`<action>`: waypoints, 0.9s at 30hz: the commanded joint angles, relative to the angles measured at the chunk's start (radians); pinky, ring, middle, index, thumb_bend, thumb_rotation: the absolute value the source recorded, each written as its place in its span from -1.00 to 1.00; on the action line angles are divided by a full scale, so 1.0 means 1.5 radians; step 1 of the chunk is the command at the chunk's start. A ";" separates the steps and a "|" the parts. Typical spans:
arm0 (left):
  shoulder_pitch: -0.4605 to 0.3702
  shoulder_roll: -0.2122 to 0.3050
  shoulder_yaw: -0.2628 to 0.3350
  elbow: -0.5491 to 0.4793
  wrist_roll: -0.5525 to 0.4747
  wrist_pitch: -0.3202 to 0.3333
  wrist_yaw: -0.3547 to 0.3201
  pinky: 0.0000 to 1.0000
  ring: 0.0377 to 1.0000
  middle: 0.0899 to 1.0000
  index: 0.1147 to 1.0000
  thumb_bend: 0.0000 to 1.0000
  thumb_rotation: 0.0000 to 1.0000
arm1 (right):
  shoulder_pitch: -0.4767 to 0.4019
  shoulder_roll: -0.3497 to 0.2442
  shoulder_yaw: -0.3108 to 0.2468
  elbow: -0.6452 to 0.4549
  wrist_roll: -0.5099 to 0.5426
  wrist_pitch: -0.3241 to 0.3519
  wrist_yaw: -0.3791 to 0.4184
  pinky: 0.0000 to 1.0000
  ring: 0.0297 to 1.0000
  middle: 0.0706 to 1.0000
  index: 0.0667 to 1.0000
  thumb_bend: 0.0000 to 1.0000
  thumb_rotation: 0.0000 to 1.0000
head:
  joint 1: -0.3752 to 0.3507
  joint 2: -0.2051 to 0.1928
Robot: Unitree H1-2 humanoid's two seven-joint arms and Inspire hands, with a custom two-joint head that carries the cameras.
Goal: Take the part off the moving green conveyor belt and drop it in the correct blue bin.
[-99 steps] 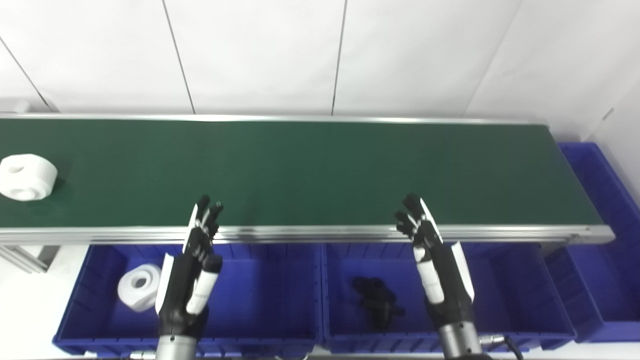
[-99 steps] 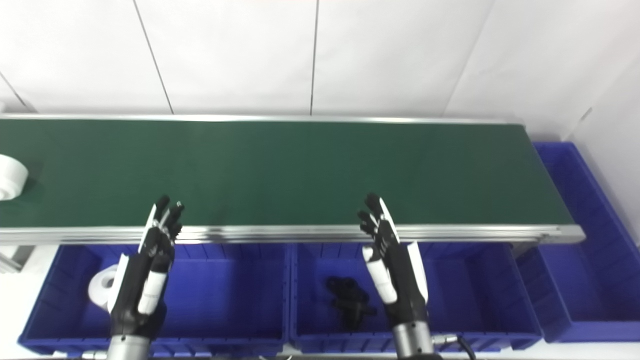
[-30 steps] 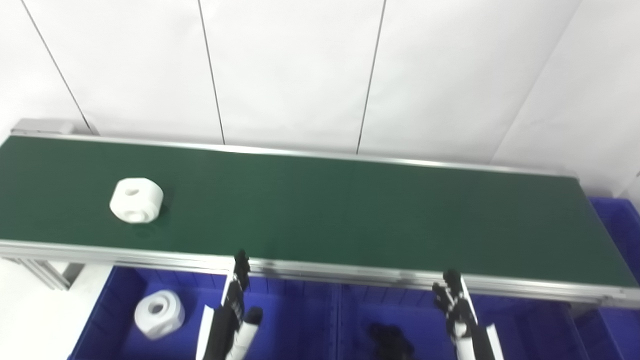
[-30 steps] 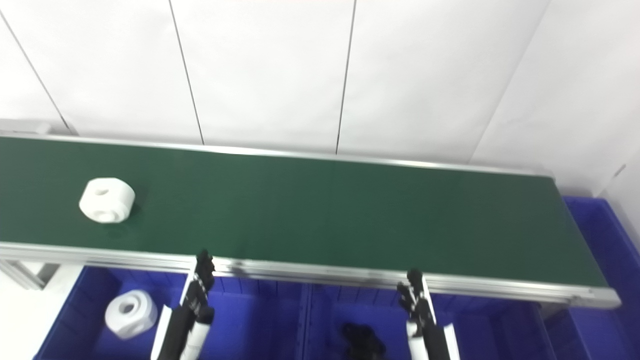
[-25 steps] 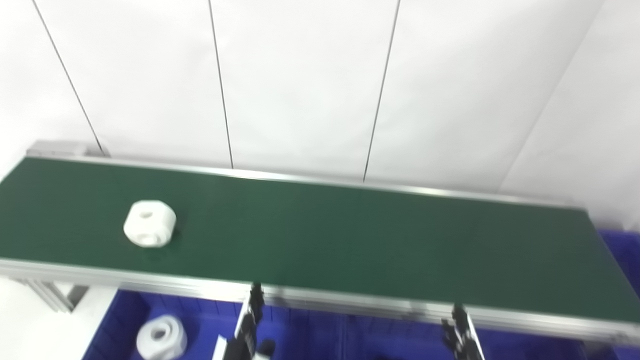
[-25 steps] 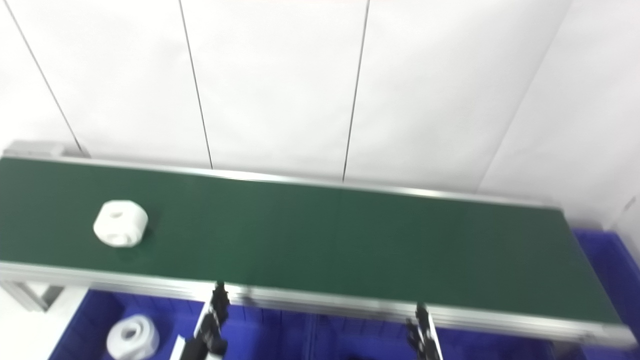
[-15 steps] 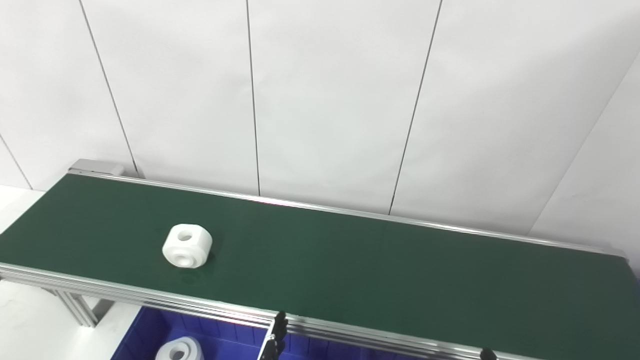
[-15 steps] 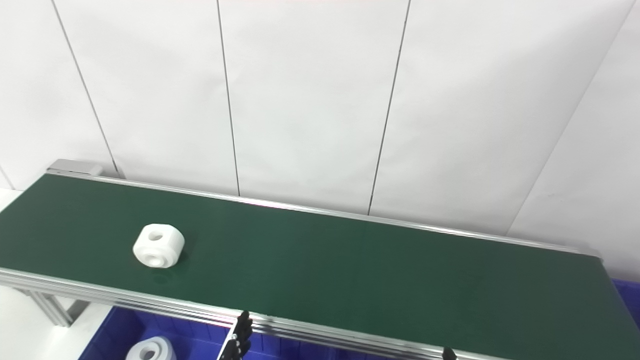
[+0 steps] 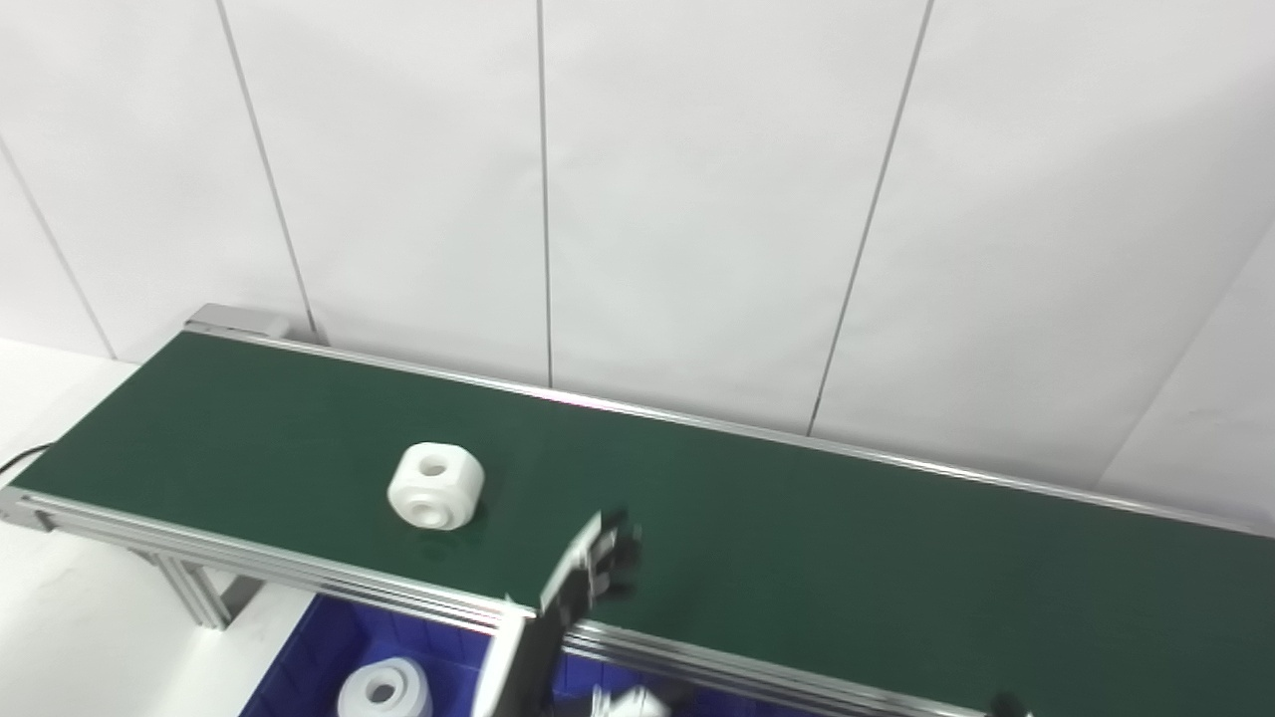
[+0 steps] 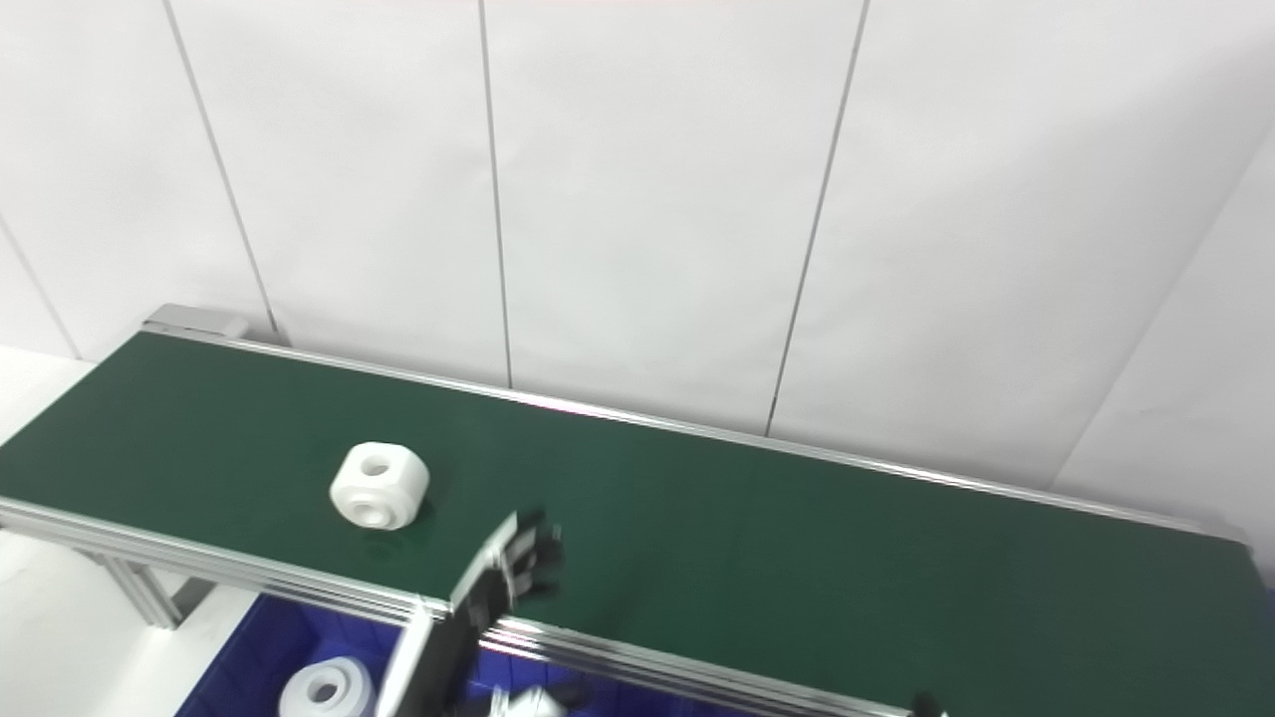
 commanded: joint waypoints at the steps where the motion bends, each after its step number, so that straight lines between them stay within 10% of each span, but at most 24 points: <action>1: -0.030 0.021 0.007 -0.035 0.036 0.046 -0.023 0.81 0.76 0.75 0.79 0.65 -0.12 | -0.004 -0.002 -0.003 -0.027 0.008 0.014 0.003 1.00 0.99 1.00 1.00 0.53 1.00 | 0.001 -0.001; 12: -0.205 0.244 0.032 -0.013 0.149 0.145 -0.142 0.61 0.71 0.74 0.63 0.83 -0.30 | -0.009 -0.005 -0.012 -0.032 0.028 0.026 0.011 0.90 0.91 0.98 1.00 0.50 1.00 | -0.009 -0.008; 27: -0.394 0.363 -0.066 0.203 0.256 0.136 -0.202 0.75 0.72 0.70 0.60 0.91 -0.47 | -0.006 -0.006 -0.013 -0.015 0.022 0.008 0.015 0.81 0.84 0.94 0.97 0.57 1.00 | -0.031 -0.008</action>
